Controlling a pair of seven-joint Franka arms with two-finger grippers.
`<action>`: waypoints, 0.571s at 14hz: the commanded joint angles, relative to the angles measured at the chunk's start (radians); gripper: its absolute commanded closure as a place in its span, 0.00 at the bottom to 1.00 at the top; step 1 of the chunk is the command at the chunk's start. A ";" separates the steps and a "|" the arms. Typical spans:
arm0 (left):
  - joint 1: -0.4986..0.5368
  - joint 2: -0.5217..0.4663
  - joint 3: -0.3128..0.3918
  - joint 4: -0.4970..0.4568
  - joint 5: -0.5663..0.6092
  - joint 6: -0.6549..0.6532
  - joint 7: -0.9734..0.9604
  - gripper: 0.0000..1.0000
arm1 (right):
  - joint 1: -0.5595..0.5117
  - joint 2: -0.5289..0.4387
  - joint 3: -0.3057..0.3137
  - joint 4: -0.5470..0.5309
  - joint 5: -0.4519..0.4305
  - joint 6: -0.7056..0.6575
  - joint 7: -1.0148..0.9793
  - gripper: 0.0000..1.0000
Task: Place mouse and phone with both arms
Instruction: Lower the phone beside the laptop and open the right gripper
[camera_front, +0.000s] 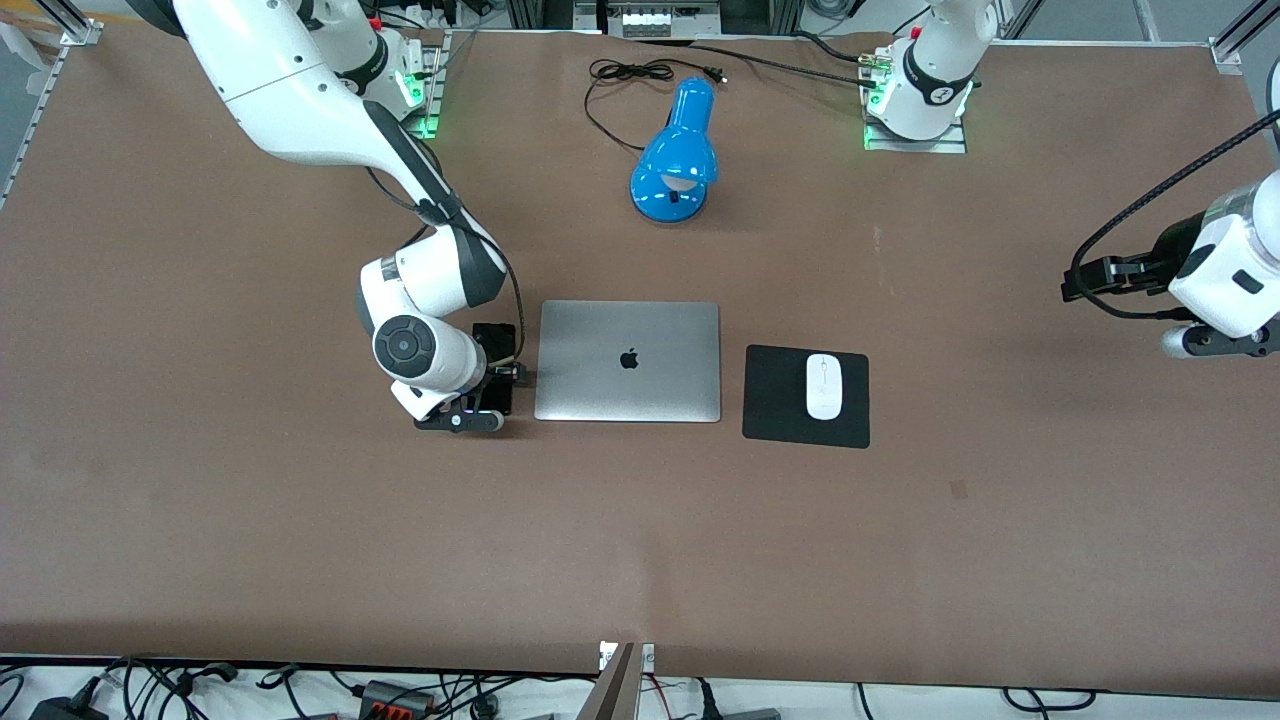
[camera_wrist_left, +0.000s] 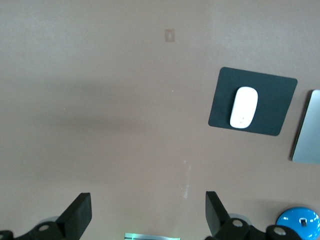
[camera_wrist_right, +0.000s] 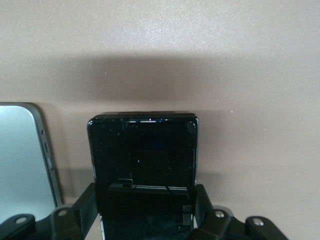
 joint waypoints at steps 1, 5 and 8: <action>-0.028 -0.014 -0.043 0.005 0.017 -0.030 -0.009 0.00 | 0.017 0.019 -0.007 0.021 -0.012 0.010 0.022 0.70; 0.001 -0.100 -0.039 -0.106 0.018 0.040 -0.009 0.00 | 0.023 0.023 -0.007 0.021 -0.012 0.016 0.022 0.56; 0.012 -0.210 -0.039 -0.260 0.017 0.129 0.006 0.00 | 0.009 0.008 -0.009 0.024 -0.011 0.010 0.039 0.00</action>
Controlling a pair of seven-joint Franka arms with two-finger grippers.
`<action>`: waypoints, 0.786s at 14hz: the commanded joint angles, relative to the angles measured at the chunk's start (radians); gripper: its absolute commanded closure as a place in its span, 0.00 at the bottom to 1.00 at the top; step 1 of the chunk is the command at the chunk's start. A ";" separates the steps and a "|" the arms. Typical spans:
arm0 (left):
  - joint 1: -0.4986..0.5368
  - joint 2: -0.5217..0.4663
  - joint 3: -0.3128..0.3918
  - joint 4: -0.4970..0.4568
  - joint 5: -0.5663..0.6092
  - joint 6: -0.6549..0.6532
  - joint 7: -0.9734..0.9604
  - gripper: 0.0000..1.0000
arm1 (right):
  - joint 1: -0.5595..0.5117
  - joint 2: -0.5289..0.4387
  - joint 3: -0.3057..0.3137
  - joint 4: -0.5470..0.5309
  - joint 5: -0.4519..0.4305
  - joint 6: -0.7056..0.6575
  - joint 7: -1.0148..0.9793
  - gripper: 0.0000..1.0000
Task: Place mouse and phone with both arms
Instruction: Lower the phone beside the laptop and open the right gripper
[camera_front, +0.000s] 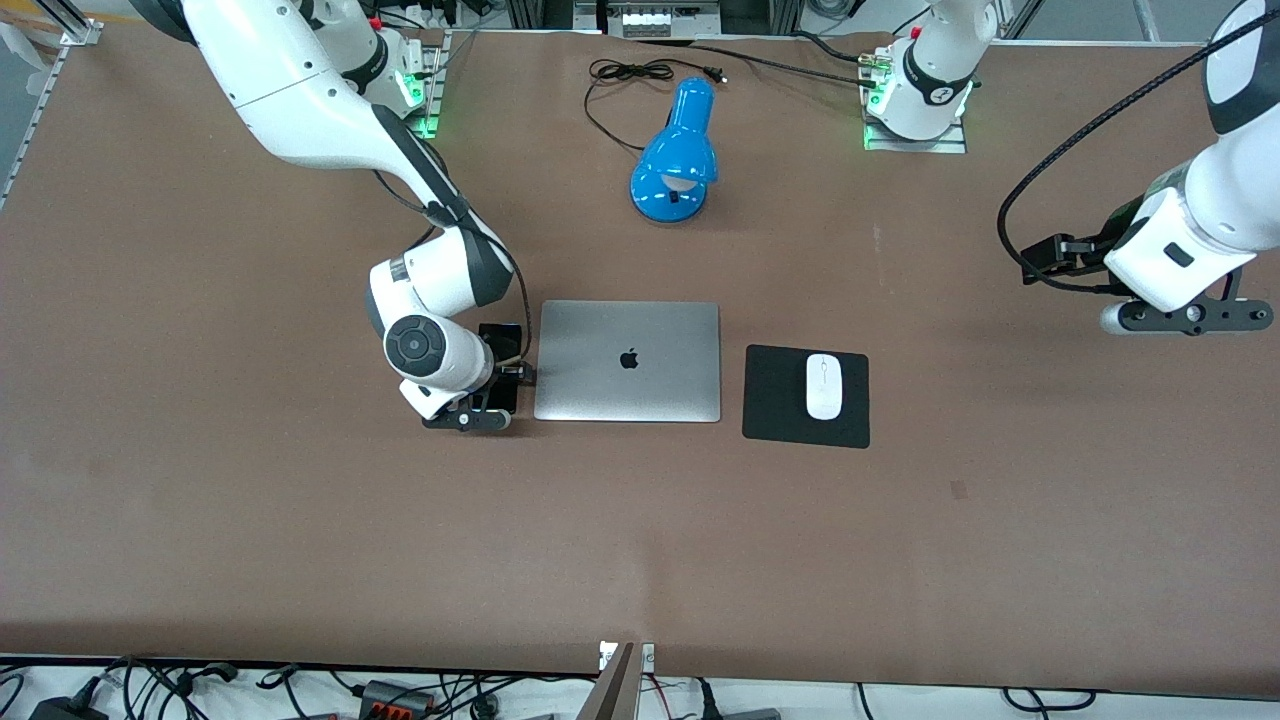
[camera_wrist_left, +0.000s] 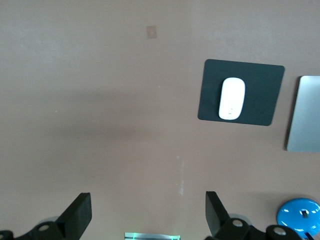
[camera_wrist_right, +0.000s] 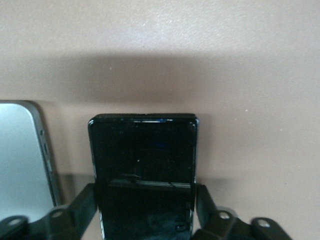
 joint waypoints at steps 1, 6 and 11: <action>0.029 -0.119 -0.002 -0.150 0.012 0.082 0.023 0.00 | 0.003 -0.041 -0.005 0.021 -0.007 -0.017 0.019 0.00; 0.083 -0.131 -0.005 -0.176 0.012 0.125 0.065 0.00 | -0.037 -0.229 -0.021 0.061 -0.009 -0.196 -0.001 0.00; 0.085 -0.127 -0.002 -0.159 -0.003 0.113 0.097 0.00 | -0.140 -0.309 -0.022 0.251 -0.009 -0.487 -0.035 0.00</action>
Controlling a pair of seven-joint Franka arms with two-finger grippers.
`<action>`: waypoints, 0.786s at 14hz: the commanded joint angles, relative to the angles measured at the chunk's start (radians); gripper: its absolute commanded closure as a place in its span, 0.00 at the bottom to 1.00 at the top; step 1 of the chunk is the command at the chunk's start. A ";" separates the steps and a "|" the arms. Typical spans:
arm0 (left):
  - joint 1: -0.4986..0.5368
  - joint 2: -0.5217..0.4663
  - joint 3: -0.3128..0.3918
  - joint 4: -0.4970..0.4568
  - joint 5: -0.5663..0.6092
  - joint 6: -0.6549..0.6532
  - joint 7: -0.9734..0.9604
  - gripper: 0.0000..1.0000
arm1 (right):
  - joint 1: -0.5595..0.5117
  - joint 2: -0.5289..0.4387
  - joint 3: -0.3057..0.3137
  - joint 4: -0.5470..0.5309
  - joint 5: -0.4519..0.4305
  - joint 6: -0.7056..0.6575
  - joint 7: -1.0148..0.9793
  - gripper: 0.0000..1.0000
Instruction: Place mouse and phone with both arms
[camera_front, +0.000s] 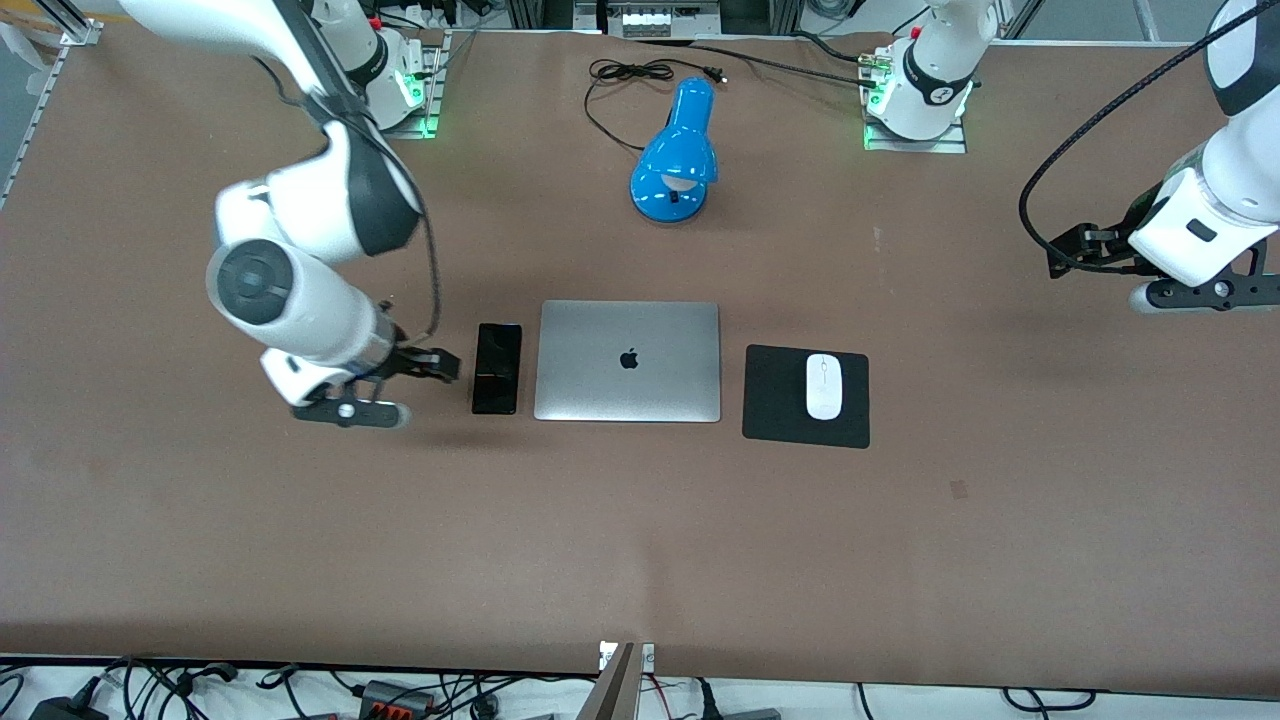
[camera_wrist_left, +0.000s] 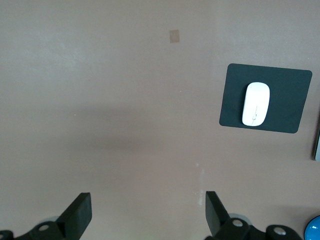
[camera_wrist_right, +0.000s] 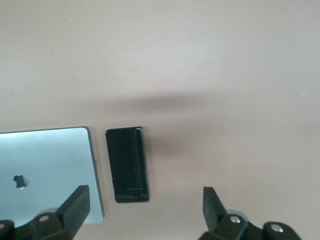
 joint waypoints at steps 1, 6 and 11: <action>0.008 -0.020 -0.003 -0.004 -0.005 0.007 0.029 0.00 | -0.074 0.004 0.011 0.142 -0.012 -0.187 -0.025 0.00; 0.008 -0.007 -0.004 0.022 -0.005 0.006 0.030 0.00 | -0.206 -0.046 0.003 0.234 -0.008 -0.292 -0.209 0.00; -0.099 -0.013 0.083 0.035 -0.009 -0.016 0.024 0.00 | -0.214 -0.128 -0.127 0.225 -0.006 -0.294 -0.438 0.00</action>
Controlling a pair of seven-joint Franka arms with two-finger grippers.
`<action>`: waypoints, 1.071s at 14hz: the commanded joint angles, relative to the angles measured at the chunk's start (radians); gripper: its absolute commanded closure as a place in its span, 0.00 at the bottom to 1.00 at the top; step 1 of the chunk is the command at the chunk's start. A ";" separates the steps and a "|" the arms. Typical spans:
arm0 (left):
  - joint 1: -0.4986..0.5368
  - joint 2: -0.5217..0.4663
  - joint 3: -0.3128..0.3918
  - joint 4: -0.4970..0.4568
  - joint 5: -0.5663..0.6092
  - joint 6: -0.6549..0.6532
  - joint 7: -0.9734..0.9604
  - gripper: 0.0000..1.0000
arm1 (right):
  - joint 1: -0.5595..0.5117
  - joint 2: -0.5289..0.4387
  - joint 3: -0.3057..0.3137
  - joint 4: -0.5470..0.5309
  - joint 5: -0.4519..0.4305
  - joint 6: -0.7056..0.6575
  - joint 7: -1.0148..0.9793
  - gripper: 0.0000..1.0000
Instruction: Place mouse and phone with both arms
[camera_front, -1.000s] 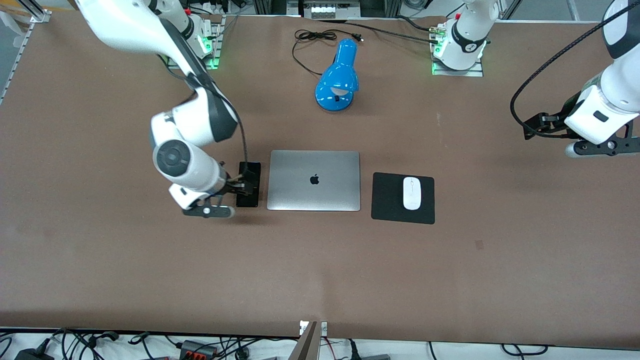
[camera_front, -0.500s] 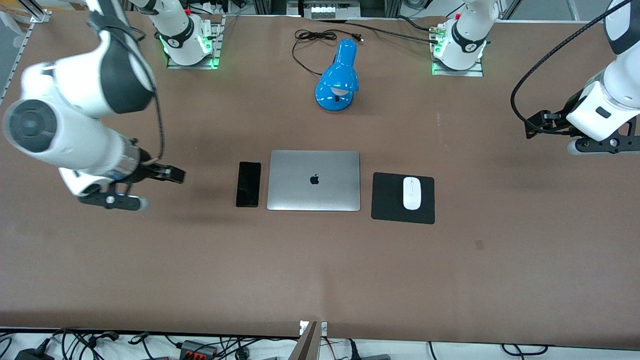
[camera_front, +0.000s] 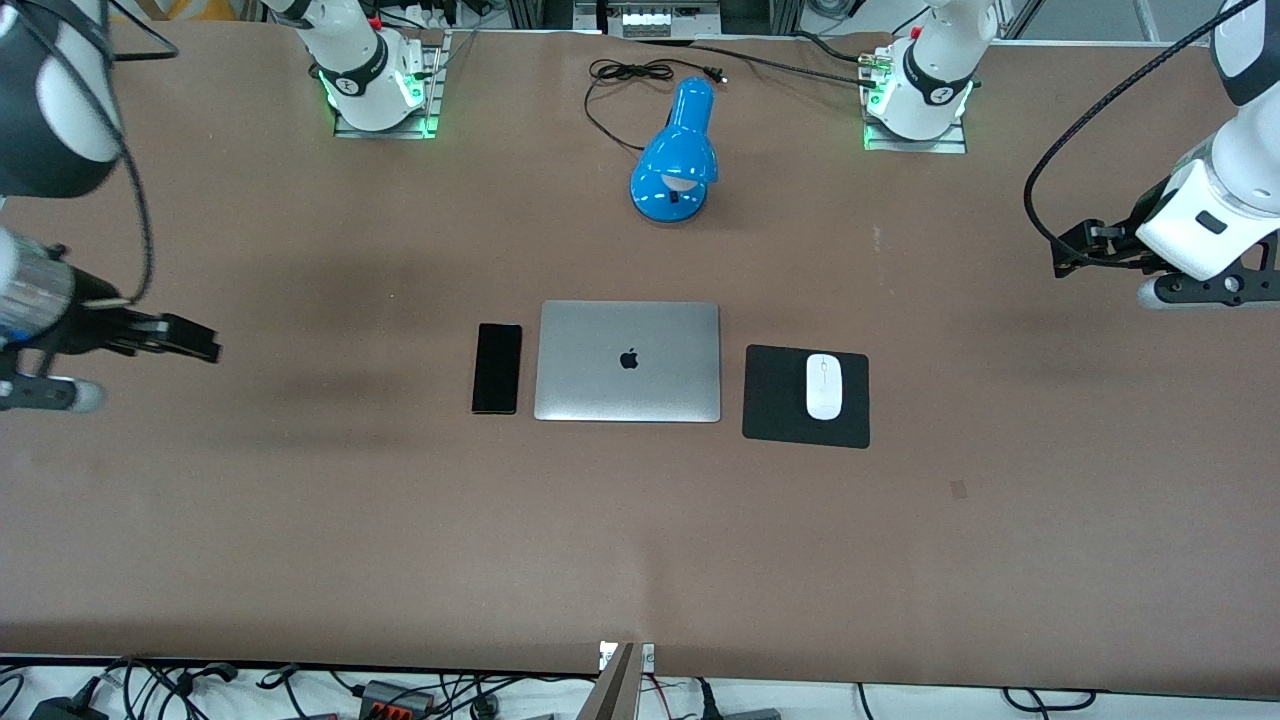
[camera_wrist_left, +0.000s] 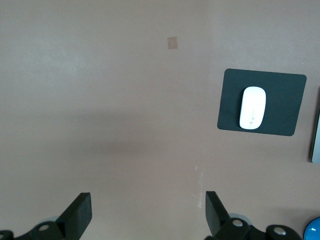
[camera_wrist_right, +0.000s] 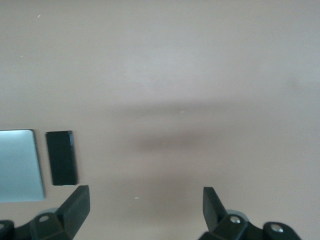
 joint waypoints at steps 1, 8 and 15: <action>-0.154 -0.011 0.153 0.025 -0.009 -0.026 0.023 0.00 | -0.001 -0.061 -0.025 -0.009 0.000 -0.016 -0.080 0.00; -0.205 -0.011 0.197 0.026 -0.009 -0.017 0.011 0.00 | -0.023 -0.166 -0.026 -0.174 -0.009 0.071 -0.128 0.00; -0.253 -0.003 0.255 0.026 -0.010 -0.008 0.023 0.00 | -0.020 -0.348 -0.026 -0.441 -0.013 0.168 -0.131 0.00</action>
